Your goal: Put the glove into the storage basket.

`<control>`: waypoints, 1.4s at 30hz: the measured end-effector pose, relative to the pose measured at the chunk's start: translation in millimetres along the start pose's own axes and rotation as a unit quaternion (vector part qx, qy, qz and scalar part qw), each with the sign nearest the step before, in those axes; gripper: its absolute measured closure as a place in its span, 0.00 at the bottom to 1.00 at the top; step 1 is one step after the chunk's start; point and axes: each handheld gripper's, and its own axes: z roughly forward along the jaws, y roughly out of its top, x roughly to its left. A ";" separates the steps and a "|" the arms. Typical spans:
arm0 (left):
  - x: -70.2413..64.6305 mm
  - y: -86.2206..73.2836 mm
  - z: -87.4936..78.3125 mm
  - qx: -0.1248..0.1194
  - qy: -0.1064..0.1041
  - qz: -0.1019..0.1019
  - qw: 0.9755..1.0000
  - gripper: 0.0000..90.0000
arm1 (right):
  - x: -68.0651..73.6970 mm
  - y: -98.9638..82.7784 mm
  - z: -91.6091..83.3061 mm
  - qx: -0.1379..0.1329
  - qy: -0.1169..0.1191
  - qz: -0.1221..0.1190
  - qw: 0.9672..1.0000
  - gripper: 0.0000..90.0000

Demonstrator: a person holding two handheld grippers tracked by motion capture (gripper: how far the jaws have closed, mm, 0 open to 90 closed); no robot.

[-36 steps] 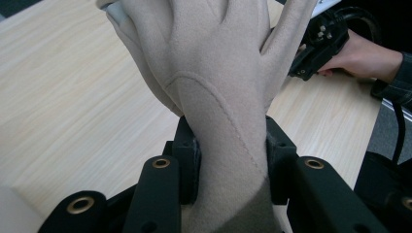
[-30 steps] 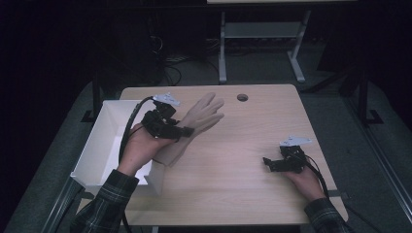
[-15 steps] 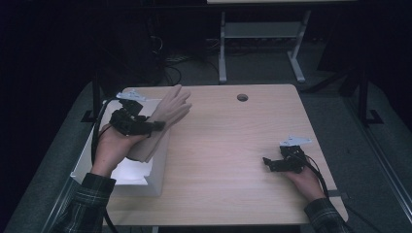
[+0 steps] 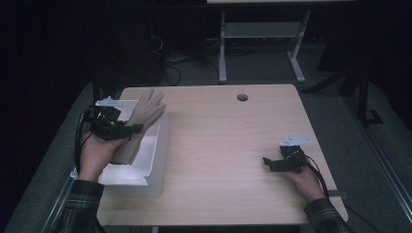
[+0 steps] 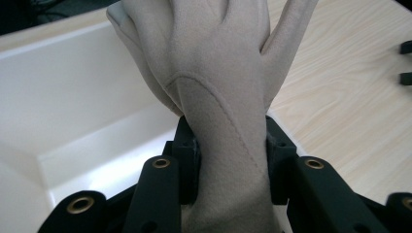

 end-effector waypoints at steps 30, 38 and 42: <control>28.6 -71.7 74.2 0.074 0.032 -0.035 0.996 0.72 | 0.0 0.0 0.0 0.000 0.000 0.000 1.000 0.15; 29.8 -73.9 80.2 0.083 0.016 -0.033 0.996 0.57 | 0.0 0.0 0.0 0.000 0.000 0.000 1.000 0.15; 30.5 -74.6 81.5 0.086 0.019 -0.032 0.996 0.42 | 0.0 -0.1 0.0 0.000 0.000 0.000 1.000 0.15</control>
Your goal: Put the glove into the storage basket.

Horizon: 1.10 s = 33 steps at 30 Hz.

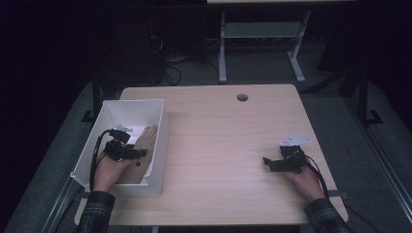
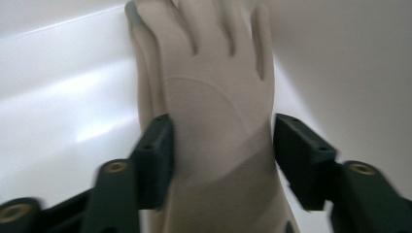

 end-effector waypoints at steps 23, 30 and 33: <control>-10.4 43.9 -62.2 -0.084 -0.021 -0.008 0.996 0.22 | -0.1 0.1 0.0 0.000 0.001 0.000 1.000 0.15; -31.6 63.4 -76.0 -0.100 -0.060 0.019 0.993 0.22 | 0.0 0.1 0.0 0.000 0.000 0.000 1.000 0.15; -42.0 69.8 -80.6 -0.106 -0.072 0.027 0.991 0.22 | 0.0 0.1 0.0 0.000 0.000 0.000 1.000 0.15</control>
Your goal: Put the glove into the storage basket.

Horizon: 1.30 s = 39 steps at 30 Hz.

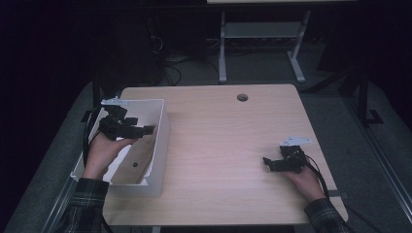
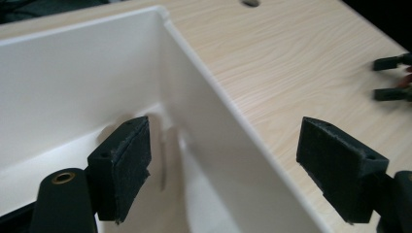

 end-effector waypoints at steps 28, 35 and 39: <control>-123.2 14.6 75.2 -0.004 -0.079 0.083 0.993 0.22 | 0.0 0.1 -0.3 0.002 0.000 -0.001 1.000 0.15; -143.5 -1.6 107.5 0.025 -0.086 0.108 0.990 0.22 | 0.1 0.1 -0.3 0.001 0.002 -0.001 1.000 0.15; -148.2 -12.4 123.3 0.036 -0.090 0.114 0.989 0.22 | 0.1 0.1 -0.2 0.001 0.002 -0.002 1.000 0.15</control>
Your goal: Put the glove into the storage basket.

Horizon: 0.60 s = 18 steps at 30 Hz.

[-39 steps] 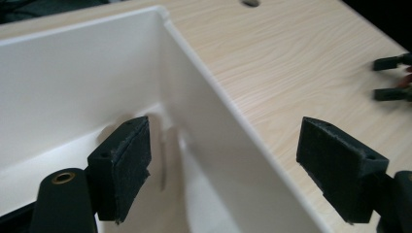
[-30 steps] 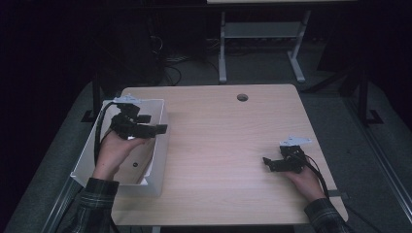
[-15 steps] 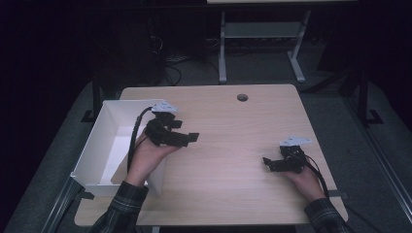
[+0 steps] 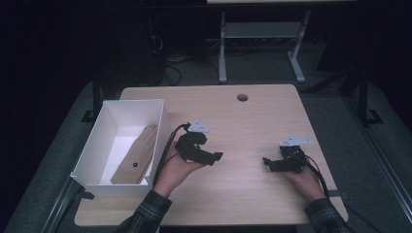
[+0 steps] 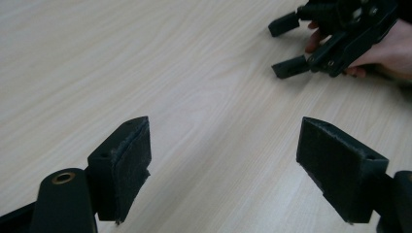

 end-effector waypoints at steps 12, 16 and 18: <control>-0.5 -37.5 40.7 0.015 -0.004 0.001 1.000 0.22 | 0.0 0.0 0.0 0.000 0.001 -0.001 1.000 0.15; 1.9 -47.4 49.2 0.016 0.001 0.007 1.000 0.22 | 0.1 0.0 0.1 0.000 0.001 -0.001 1.000 0.15; 3.6 -52.5 53.3 0.019 0.009 0.013 1.000 0.22 | 0.1 0.0 0.1 -0.001 0.001 -0.001 1.000 0.15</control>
